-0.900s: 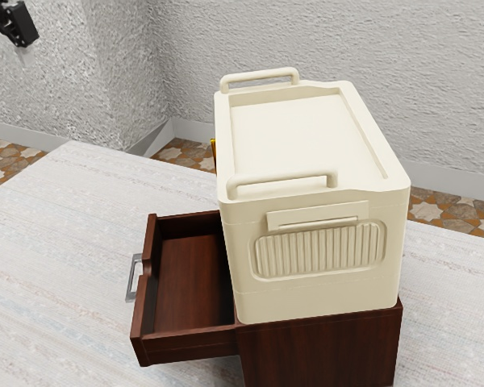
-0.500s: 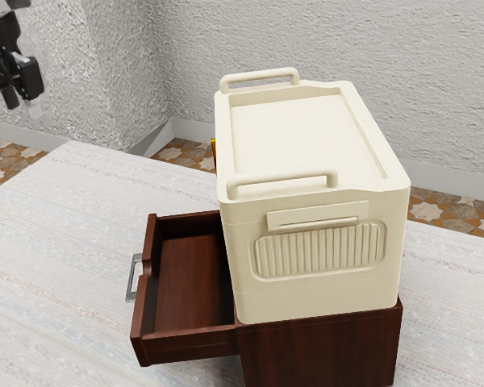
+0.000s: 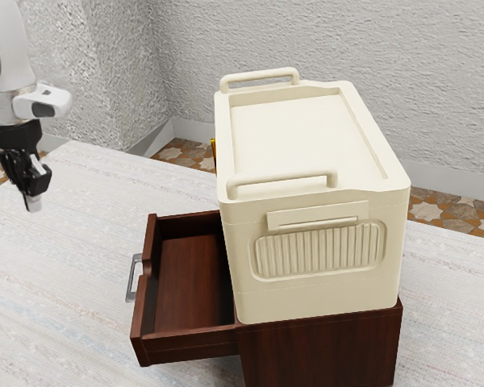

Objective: Push the drawer handle with one arm to close the drawer

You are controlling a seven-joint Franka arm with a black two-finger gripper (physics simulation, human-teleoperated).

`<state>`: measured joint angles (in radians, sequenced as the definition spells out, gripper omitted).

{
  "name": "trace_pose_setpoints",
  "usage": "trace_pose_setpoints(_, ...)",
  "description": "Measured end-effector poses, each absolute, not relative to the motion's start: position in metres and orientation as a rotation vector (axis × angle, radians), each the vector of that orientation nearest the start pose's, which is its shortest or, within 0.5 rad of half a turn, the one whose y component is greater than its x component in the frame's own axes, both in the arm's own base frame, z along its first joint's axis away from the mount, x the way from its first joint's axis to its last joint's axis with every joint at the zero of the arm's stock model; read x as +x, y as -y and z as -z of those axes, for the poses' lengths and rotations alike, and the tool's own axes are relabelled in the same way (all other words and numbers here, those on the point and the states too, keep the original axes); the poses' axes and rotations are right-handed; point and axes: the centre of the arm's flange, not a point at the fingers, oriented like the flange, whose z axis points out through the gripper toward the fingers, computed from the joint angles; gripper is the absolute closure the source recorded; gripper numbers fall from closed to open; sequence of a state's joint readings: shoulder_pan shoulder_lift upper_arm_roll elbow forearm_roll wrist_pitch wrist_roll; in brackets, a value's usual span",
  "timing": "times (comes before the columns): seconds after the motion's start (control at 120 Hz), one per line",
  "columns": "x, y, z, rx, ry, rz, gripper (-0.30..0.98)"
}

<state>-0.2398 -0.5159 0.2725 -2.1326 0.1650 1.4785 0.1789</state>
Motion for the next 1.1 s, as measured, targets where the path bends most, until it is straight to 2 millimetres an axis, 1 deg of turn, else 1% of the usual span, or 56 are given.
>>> trace_pose_setpoints(0.058, 0.375, -0.053, -0.567, -3.116, -0.287, -0.261, 0.76)
trace_pose_setpoints(0.158, 0.371, -0.050, -0.541, -3.138, -0.287, -0.287, 0.77)
trace_pose_setpoints(0.325, 0.366, -0.038, -0.493, -3.172, -0.301, -0.332, 0.78)
trace_pose_setpoints(0.392, 0.366, -0.030, -0.479, -3.176, -0.321, -0.329, 0.78)
trace_pose_setpoints(0.467, 0.370, -0.014, -0.470, -3.174, -0.386, -0.304, 0.78)
trace_pose_setpoints(0.525, 0.372, -0.009, -0.466, -3.168, -0.417, -0.274, 0.78)
trace_pose_setpoints(0.6, 0.376, -0.010, -0.461, -3.155, -0.443, -0.237, 0.78)
trace_pose_setpoints(0.783, 0.401, -0.011, -0.428, -3.080, -0.555, -0.232, 0.78)
trace_pose_setpoints(0.867, 0.412, -0.011, -0.418, -3.055, -0.624, -0.206, 0.79)
trace_pose_setpoints(0.975, 0.423, -0.005, -0.415, -3.004, -0.744, -0.135, 0.79)
trace_pose_setpoints(1.1, 0.432, 0.004, -0.416, -2.958, -0.858, -0.023, 0.79)
